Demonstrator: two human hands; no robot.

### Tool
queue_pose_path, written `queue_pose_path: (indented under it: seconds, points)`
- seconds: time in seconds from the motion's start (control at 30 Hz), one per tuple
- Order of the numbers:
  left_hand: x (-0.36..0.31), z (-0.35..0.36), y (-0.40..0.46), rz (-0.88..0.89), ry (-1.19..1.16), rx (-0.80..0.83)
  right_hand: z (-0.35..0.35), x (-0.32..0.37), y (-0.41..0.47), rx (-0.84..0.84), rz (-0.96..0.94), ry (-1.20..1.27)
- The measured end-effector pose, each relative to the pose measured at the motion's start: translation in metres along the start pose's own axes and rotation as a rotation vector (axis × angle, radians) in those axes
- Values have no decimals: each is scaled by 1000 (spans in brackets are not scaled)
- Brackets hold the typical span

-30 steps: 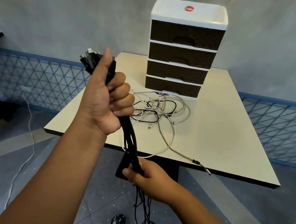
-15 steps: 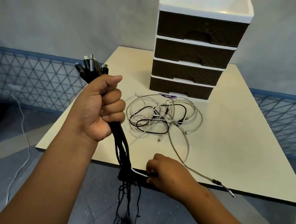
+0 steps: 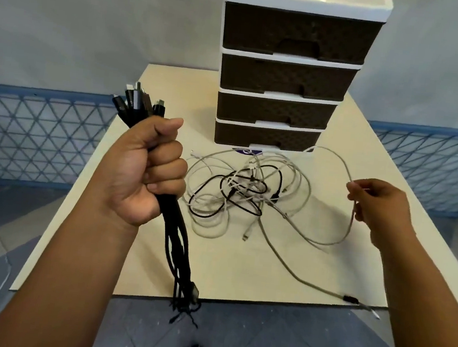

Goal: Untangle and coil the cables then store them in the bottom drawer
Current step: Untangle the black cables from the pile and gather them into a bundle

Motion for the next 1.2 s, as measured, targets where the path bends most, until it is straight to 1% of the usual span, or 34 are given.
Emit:
queue_pose_path:
  seconds: [0.07,0.13,0.27,0.33,0.37,0.4,0.47,0.5,0.53,0.6,0.63,0.67,0.7,0.77,0.83,0.9,0.93,0.97,1.03,1.07,1.1,1.13,1.17,1.2]
  points:
    - [-1,-3,7,-22,2,3,2,-17,18,-31,111,-37]
    - [-2,-5,13,-38,5,1,5,-31,32,-74,175,-83]
    - [-1,-9,23,-66,12,0,8,-46,53,-169,204,-201]
    - [-1,-10,26,-77,12,-1,10,-45,58,-149,250,-163]
    - [-1,-10,28,-80,10,0,13,-42,58,-155,239,-140]
    - [-1,-11,29,-82,8,-1,17,-35,53,-194,174,-125]
    - [-2,-12,30,-85,3,-5,30,-16,25,-289,-84,-105]
    - [-2,-13,31,-85,-1,-6,40,-5,3,-303,-235,-68]
    - [-2,-14,32,-86,-6,-9,50,4,-21,-270,-385,-37]
    - [-3,-16,33,-93,-12,-14,71,19,-62,-113,-639,-68]
    - [-3,-16,34,-97,-15,-16,80,19,-74,-11,-718,-145]
    - [-3,-17,34,-100,-18,-15,86,19,-81,71,-753,-222]
    - [-4,-18,34,-102,-22,-13,90,18,-83,113,-733,-257]
    - [-5,-19,34,-102,-25,-14,87,24,-79,172,-568,-247]
    - [-4,-19,35,-106,-23,-14,76,36,-77,306,-428,-335]
    - [-2,-18,36,-114,-24,-13,62,52,-83,451,-439,-455]
    - [-1,-17,37,-123,-26,-7,55,63,-88,471,-482,-442]
    - [1,-16,39,-134,-30,2,50,75,-93,444,-548,-395]
    - [6,-13,44,-158,-39,33,44,98,-94,268,-733,-335]
    - [8,-11,46,-171,-43,48,45,108,-89,164,-809,-372]
    - [10,-9,48,-182,-46,59,48,115,-78,86,-836,-440]
    - [12,-6,50,-189,-48,67,51,118,-62,41,-821,-531]
    - [14,-4,51,-193,-48,72,55,121,-43,34,-762,-632]
    - [16,-1,52,-195,-46,73,57,122,-24,55,-648,-747]
Point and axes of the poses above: each hand's wrist, its own y-axis towards the middle knuckle, its own z-axis out of the palm, x = y × z, the point moved 1 cm from there along y, towards the middle knuckle, and after that the axes turned 5 degrees about z, right-handed, at the moved point
